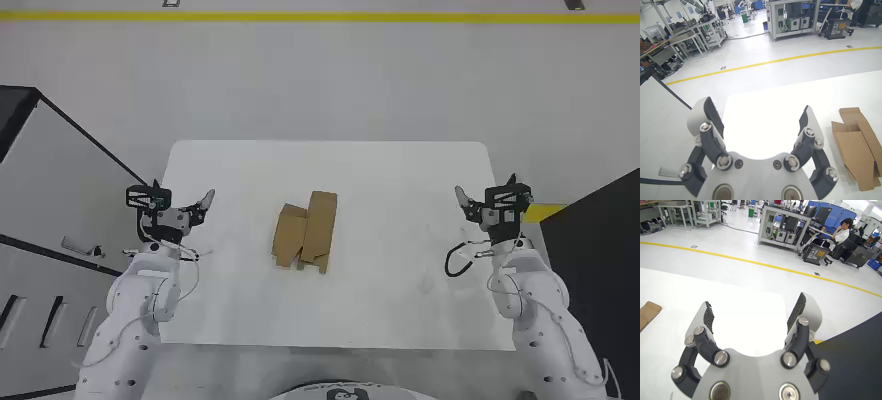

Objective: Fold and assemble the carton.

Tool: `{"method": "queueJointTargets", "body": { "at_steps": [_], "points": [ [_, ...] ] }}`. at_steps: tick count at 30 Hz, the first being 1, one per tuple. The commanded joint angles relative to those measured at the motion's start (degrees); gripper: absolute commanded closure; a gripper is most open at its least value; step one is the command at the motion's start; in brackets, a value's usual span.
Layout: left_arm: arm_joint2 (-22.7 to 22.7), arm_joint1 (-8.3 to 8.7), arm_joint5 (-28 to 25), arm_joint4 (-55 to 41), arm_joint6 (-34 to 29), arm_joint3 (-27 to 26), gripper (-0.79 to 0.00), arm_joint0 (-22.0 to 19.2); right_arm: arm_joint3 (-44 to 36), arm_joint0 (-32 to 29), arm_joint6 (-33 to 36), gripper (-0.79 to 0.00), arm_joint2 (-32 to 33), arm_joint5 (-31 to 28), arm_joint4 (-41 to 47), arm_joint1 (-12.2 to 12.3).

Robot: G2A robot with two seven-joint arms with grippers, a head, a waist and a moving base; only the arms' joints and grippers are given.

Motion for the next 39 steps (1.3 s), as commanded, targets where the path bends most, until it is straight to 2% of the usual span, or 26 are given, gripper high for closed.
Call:
{"method": "queueJointTargets", "body": {
  "at_steps": [1, 4, 9, 18, 24, 34, 36, 39],
  "points": [
    [0.00, 0.00, 0.00, 0.00, 0.00, 0.00, -0.785, 0.00, 0.00, 0.00, 0.00, -0.784, 0.00, 0.00, 0.00, 0.00],
    [0.18, 0.00, -0.29, 0.70, 0.69, -0.25, -0.785, -0.01, 0.00, 0.00, 0.00, -0.785, 0.00, 0.00, 0.00, 0.00],
    [1.92, -0.06, -2.66, 4.15, 6.15, -1.19, -0.785, 1.37, 0.00, 0.00, 0.00, -0.785, 0.00, 0.00, 0.00, 0.00],
    [2.15, -0.01, -3.57, 4.94, 6.68, -1.62, -0.785, 1.30, 0.00, 0.00, 0.00, -0.785, 0.00, 0.00, 0.00, 0.00],
    [3.29, 1.04, -11.69, 21.31, 11.94, -3.10, -0.785, 3.45, 0.00, 0.00, 0.00, -0.785, 0.00, 0.00, 0.00, 0.00],
    [3.46, 1.06, -11.95, 21.80, 11.97, -3.23, -0.785, 3.44, 0.00, 0.00, 0.00, -0.785, 0.00, 0.00, 0.00, 0.00],
    [4.71, 1.34, -13.07, 28.29, 11.86, -3.91, -0.785, 3.55, 0.00, 0.00, 0.00, -0.785, 0.00, 0.00, 0.00, 0.00],
    [6.20, 1.51, -12.02, 36.03, 10.20, -4.68, -0.785, 3.79, 0.00, 0.00, 0.00, -0.785, 0.00, 0.00, 0.00, 0.00]
  ]
}}
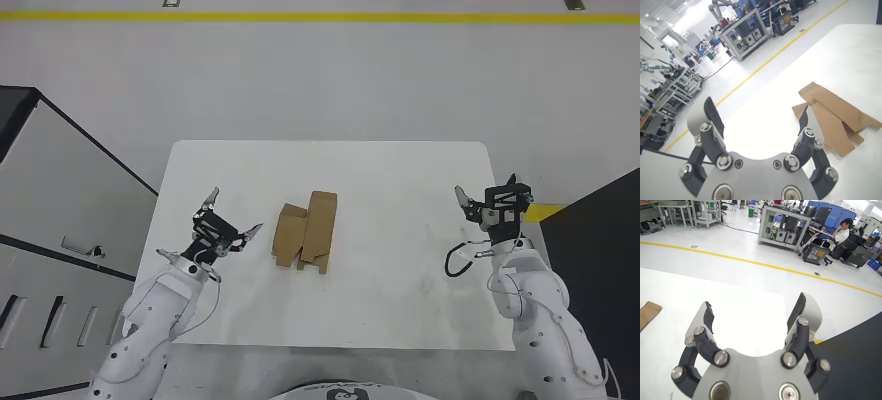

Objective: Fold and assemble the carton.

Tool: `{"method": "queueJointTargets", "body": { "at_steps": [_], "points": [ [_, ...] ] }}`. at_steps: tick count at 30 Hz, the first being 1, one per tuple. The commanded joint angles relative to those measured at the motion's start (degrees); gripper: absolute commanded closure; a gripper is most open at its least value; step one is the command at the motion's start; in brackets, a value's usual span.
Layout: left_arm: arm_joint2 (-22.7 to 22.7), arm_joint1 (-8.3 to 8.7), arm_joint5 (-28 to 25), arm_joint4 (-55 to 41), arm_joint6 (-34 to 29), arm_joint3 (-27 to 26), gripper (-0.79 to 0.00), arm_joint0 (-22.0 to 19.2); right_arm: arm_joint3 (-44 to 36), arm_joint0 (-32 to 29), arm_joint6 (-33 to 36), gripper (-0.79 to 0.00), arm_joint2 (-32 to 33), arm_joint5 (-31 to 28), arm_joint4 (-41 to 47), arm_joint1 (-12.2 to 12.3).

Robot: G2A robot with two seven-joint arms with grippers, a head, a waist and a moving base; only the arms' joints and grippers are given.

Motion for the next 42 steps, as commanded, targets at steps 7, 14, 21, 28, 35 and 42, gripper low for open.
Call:
{"method": "queueJointTargets", "body": {
  "at_steps": [7, 14, 21, 28, 35, 42],
  "points": [
    [2.10, 0.17, 0.91, 10.09, -1.30, -1.23, -0.785, 0.32, 0.00, 0.00, 0.00, -0.785, 0.00, 0.00, 0.00, 0.00],
    [4.25, 0.35, 0.84, 16.68, -0.86, -1.65, -0.785, 0.29, 0.00, 0.00, 0.00, -0.785, 0.00, 0.00, 0.00, 0.00],
    [6.76, 0.56, 1.75, 26.79, -2.73, -1.76, -0.785, -0.16, 0.00, 0.00, 0.00, -0.785, 0.00, 0.00, 0.00, 0.00],
    [7.14, 0.62, 1.80, 28.21, -2.17, -1.81, -0.785, -0.19, 0.00, 0.00, 0.00, -0.785, 0.00, 0.00, 0.00, 0.00],
    [11.25, 0.54, 1.62, 34.69, -4.48, -0.47, -0.785, 0.57, 0.00, 0.00, 0.00, -0.785, 0.00, 0.00, 0.00, 0.00],
    [11.63, 0.38, 1.89, 34.00, -5.79, -0.82, -0.785, 0.37, 0.00, 0.00, 0.00, -0.785, 0.00, 0.00, 0.00, 0.00]
  ]
}}
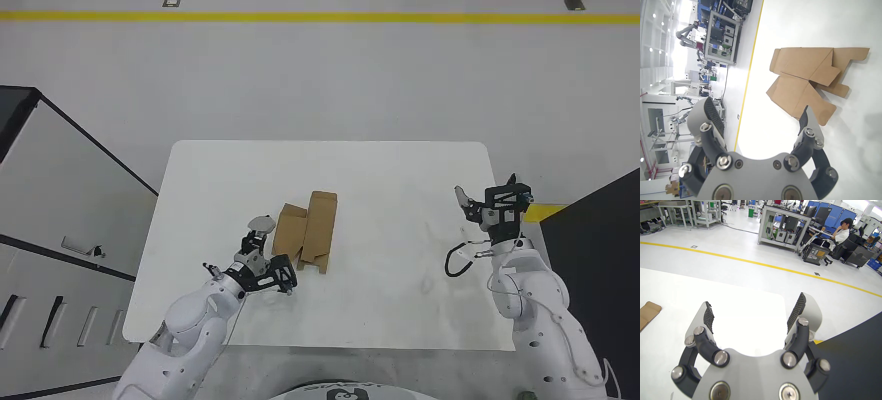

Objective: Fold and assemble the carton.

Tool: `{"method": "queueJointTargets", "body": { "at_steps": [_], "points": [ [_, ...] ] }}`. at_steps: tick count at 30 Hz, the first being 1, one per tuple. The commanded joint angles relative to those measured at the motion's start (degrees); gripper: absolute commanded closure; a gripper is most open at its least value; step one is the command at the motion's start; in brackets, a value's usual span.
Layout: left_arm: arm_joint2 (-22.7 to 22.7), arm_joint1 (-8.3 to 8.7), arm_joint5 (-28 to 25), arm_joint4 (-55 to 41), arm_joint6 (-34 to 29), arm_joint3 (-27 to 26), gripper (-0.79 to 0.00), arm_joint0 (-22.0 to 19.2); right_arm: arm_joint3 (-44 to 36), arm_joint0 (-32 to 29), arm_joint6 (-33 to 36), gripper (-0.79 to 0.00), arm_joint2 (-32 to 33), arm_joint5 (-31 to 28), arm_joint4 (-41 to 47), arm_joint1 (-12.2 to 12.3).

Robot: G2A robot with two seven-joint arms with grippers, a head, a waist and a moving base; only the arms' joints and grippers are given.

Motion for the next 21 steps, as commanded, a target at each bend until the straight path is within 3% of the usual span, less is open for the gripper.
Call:
{"method": "queueJointTargets", "body": {
  "at_steps": [1, 11, 21],
  "points": [
    [0.00, 0.00, -0.01, 0.02, 0.00, 0.01, -0.785, 0.00, 0.00, 0.00, 0.00, -0.785, 0.00, 0.00, 0.00, 0.00],
    [3.83, -0.34, 0.84, 5.17, -4.01, 1.76, -0.785, -0.42, 0.00, 0.00, 0.00, -0.785, 0.00, 0.00, 0.00, 0.00],
    [4.51, -0.45, 0.51, 5.39, -4.60, 3.29, -0.785, -0.97, 0.00, 0.00, 0.00, -0.785, 0.00, 0.00, 0.00, 0.00]
  ]
}}
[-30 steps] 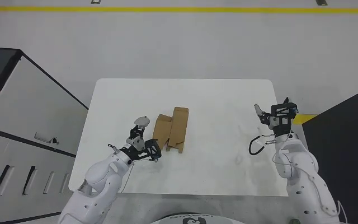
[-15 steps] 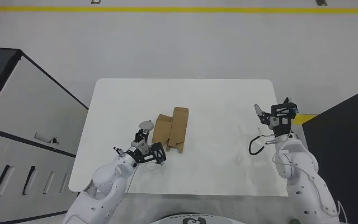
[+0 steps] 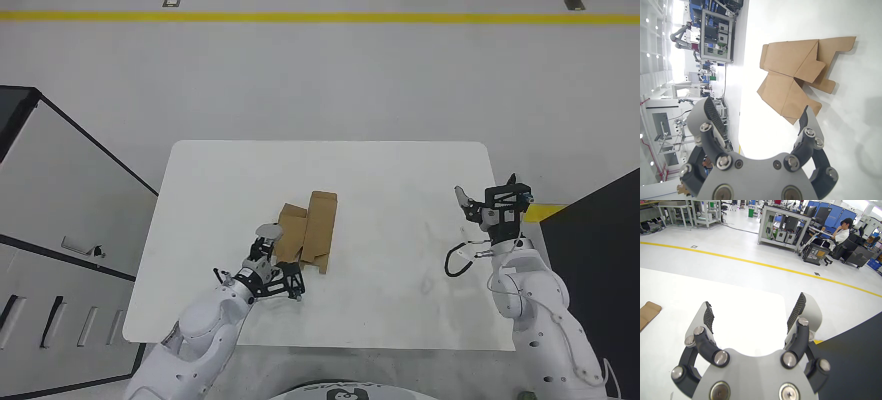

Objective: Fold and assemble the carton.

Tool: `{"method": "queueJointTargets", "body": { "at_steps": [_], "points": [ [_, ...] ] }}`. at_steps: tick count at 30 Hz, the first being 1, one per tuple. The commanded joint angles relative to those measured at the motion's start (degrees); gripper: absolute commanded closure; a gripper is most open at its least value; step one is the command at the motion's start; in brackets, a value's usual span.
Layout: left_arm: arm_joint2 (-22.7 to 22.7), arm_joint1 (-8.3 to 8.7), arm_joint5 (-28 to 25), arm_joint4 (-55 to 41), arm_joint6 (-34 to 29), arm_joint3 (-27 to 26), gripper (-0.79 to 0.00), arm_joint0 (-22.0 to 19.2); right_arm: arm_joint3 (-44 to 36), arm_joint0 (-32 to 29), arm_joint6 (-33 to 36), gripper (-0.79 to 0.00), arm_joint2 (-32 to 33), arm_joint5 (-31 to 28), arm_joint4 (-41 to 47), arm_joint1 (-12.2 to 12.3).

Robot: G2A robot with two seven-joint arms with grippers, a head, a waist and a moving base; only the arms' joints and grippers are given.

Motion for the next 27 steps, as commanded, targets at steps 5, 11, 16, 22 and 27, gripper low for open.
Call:
{"method": "queueJointTargets", "body": {
  "at_steps": [5, 11, 16, 22, 27],
  "points": [
    [1.79, -0.38, -0.67, -0.01, -3.19, 1.39, -0.785, -0.52, 0.00, 0.00, 0.00, -0.785, 0.00, 0.00, 0.00, 0.00],
    [1.96, -0.40, -0.42, 0.74, -3.64, 1.22, -0.785, -0.70, 0.00, 0.00, 0.00, -0.785, 0.00, 0.00, 0.00, 0.00],
    [2.37, -0.39, -0.32, 0.71, -2.36, 2.52, -0.785, -0.81, 0.00, 0.00, 0.00, -0.785, 0.00, 0.00, 0.00, 0.00],
    [2.66, -0.59, 0.47, -0.94, -2.79, 3.70, -0.785, -1.12, 0.00, 0.00, 0.00, -0.785, 0.00, 0.00, 0.00, 0.00],
    [3.87, -0.93, 1.23, -1.51, -3.20, 5.29, -0.785, -2.53, 0.00, 0.00, 0.00, -0.785, 0.00, 0.00, 0.00, 0.00]
  ]
}}
